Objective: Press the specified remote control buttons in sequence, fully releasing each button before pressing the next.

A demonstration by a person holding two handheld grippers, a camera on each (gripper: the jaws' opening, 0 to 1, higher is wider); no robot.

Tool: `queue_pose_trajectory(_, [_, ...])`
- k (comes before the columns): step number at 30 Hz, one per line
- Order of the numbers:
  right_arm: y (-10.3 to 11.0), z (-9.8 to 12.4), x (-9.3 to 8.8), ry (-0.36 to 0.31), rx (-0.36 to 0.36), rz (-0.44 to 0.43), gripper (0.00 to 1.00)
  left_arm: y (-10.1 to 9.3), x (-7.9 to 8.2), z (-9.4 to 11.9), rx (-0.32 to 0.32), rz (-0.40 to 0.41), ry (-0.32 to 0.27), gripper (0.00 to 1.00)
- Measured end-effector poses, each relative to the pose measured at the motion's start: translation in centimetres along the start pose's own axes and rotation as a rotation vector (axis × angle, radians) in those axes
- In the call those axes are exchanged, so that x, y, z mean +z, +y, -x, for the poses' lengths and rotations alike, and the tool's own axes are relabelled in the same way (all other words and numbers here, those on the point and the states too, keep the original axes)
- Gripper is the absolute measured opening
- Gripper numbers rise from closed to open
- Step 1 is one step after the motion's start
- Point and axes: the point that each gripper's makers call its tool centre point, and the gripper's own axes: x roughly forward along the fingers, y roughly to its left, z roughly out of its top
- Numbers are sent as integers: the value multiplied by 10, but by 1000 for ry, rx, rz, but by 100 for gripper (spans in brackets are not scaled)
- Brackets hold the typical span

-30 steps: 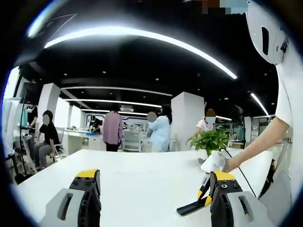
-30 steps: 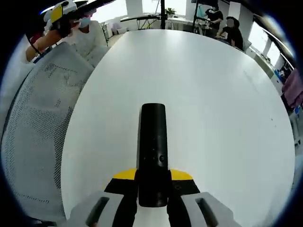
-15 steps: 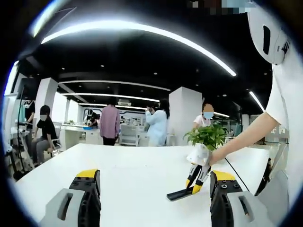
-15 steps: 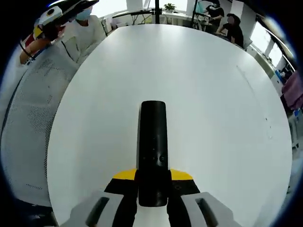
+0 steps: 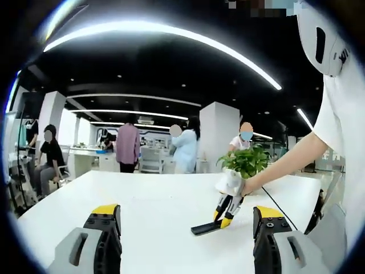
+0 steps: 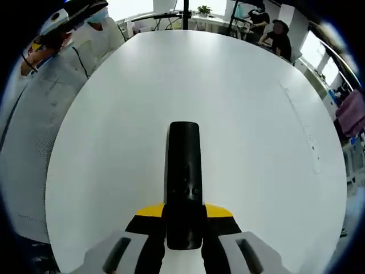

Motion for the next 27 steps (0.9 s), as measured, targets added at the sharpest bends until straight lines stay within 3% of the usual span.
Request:
queue_pose_trajectory(4, [-3,1,-1,-18,-55,-31,23,1,1,1,13,10,-10,100])
queue_pose_trajectory(10, [5,8,4,-172,-86,-192,33,3,0,4,23,17,-3,100])
queue_pose_trajectory(15, [6,31,11,-393,-204,-405,46,6,0,5,35,30,-7,100])
queue_pose_trajectory(21, [13,83,22,-686,-363,-651,66,7,3,1,31,39,-18,100])
queue_pose_trajectory(23, [16,101,24,-771,-424,-696,76,6,4,-2,24,31,-18,100])
queue_pose_trajectory(27, [33,134,25,-889,-494,-769,83,5,3,-5,18,34,-16,100])
